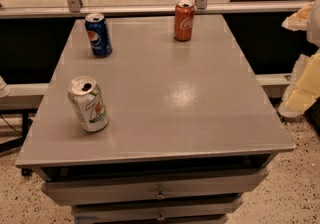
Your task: Pick 7up can
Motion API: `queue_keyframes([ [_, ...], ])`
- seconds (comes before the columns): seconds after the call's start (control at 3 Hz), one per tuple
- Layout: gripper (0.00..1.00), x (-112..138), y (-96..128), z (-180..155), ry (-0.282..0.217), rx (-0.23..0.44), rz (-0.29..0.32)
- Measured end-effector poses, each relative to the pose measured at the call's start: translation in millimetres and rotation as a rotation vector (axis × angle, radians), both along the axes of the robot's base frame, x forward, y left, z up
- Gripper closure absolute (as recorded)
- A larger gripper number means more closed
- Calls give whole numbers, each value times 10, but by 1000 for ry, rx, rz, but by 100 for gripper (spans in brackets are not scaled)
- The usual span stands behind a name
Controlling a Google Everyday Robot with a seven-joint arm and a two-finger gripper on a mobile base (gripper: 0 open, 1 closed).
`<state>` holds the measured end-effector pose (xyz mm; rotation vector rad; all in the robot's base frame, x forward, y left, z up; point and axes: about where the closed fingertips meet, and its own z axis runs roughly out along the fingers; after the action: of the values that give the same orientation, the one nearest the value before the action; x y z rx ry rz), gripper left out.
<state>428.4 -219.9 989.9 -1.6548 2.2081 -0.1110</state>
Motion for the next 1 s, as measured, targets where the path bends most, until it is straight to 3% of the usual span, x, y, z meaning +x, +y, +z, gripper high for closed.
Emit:
queue_keyframes([
  [0.33, 0, 0, 0, 0, 0, 0, 0],
  [0.67, 0, 7, 106, -70, 8, 63, 2],
  [1.0, 0, 34, 438, -212, 27, 245, 15],
])
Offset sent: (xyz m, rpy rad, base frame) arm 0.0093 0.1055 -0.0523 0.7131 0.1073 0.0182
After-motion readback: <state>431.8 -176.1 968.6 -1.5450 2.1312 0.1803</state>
